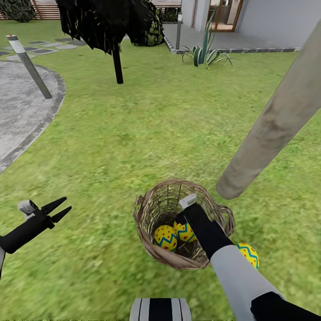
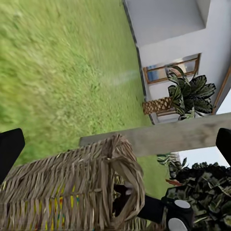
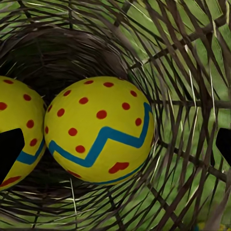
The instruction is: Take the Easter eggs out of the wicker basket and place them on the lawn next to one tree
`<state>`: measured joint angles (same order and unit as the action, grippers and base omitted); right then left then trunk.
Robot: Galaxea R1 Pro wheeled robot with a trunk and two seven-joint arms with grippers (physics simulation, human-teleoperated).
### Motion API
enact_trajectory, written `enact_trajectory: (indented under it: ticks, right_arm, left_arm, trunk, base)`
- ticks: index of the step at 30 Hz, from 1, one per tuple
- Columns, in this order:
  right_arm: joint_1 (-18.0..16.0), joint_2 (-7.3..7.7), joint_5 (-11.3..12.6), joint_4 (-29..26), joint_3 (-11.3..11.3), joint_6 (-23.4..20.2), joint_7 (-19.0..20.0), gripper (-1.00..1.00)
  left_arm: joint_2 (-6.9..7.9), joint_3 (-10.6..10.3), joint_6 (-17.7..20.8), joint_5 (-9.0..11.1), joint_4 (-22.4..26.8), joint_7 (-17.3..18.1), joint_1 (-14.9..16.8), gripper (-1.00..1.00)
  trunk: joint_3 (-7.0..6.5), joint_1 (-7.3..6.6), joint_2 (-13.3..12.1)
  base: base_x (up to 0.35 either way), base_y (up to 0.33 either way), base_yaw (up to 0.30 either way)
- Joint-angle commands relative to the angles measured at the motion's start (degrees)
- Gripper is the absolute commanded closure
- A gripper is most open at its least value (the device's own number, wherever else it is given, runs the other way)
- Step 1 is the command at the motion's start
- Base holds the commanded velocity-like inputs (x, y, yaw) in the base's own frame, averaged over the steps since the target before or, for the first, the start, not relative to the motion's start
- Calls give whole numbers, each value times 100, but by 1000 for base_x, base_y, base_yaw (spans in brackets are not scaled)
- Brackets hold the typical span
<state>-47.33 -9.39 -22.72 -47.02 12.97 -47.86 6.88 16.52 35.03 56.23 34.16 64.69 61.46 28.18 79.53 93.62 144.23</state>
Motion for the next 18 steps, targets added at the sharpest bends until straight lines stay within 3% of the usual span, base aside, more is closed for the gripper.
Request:
enact_trajectory:
  ticks: [1, 11, 18]
  right_arm:
    - [-3, 2, -63, -17, 4, -31, 51, -100]
    - [-25, 15, -68, -32, 0, -82, 47, -100]
    - [-251, 19, -24, 90, -14, -136, -25, -100]
  left_arm:
    - [0, 4, 28, 2, 3, 15, 3, -100]
    - [0, 4, 28, 2, 8, 15, 3, -100]
    - [0, 4, 28, 2, 8, 15, 3, -100]
  trunk:
    - [27, 1, 3]
    - [248, 27, 17]
    - [403, 45, 26]
  base:
    - [0, 0, 0]
    - [0, 0, 0]
    - [0, 0, 0]
